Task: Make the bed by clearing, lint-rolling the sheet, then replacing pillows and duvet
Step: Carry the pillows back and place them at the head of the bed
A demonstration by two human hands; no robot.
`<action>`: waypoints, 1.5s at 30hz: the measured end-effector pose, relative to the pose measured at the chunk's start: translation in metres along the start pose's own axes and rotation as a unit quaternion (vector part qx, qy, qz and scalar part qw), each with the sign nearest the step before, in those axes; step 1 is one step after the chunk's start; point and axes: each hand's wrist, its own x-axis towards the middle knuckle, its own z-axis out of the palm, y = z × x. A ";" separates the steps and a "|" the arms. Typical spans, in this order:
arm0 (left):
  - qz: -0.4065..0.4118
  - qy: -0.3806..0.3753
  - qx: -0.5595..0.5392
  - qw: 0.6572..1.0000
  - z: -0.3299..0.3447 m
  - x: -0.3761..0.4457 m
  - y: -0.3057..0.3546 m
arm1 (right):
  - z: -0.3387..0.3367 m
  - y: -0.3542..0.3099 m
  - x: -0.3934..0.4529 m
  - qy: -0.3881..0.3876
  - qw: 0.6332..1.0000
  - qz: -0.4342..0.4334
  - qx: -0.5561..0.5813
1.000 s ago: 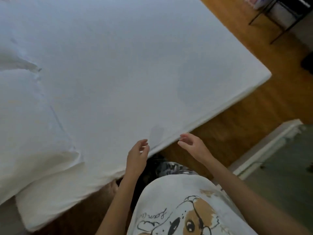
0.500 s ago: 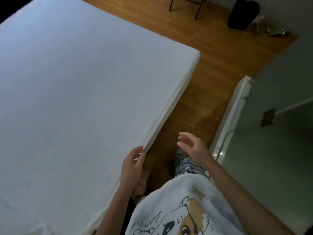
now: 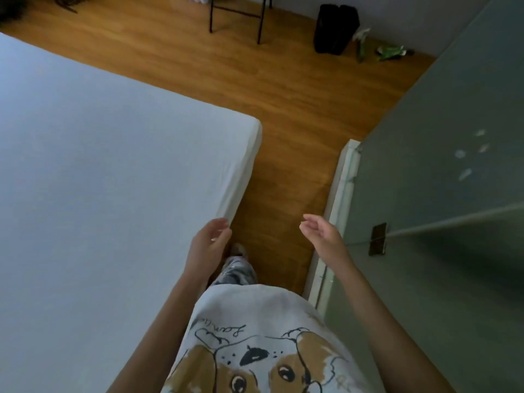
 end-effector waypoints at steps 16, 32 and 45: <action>0.064 -0.108 0.058 0.990 0.045 0.377 0.210 | -0.147 -0.135 0.291 0.079 0.993 0.087 0.006; -0.047 -0.003 -0.006 0.999 0.120 0.660 0.408 | -0.312 -0.300 0.671 -0.033 0.998 0.050 0.008; -0.233 0.264 -0.163 0.922 -0.026 0.809 0.381 | -0.167 -0.530 0.932 -0.239 0.955 -0.052 -0.167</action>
